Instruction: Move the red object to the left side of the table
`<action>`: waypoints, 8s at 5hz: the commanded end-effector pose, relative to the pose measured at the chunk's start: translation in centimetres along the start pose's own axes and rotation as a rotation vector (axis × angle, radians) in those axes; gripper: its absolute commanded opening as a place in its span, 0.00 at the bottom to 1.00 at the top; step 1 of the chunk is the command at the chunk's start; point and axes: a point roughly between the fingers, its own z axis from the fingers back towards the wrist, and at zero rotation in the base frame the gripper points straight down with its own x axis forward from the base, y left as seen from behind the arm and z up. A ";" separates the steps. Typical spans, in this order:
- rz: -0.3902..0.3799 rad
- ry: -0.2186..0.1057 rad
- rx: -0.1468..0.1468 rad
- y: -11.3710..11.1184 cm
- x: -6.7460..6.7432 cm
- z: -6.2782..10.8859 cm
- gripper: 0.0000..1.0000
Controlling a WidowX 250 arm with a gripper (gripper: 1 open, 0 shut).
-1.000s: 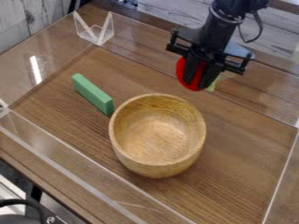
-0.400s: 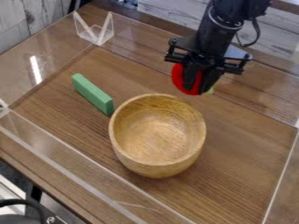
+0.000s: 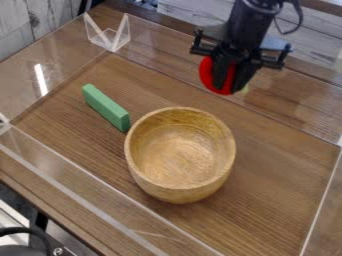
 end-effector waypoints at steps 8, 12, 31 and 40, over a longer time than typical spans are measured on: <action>-0.214 -0.107 -0.080 5.9 12.0 -1.7 0.00; -0.245 -0.128 -0.097 1.9 9.5 -0.8 0.00; -0.458 -0.058 -0.026 14.7 16.2 -6.3 1.00; -0.516 -0.006 -0.087 13.8 17.6 -7.3 1.00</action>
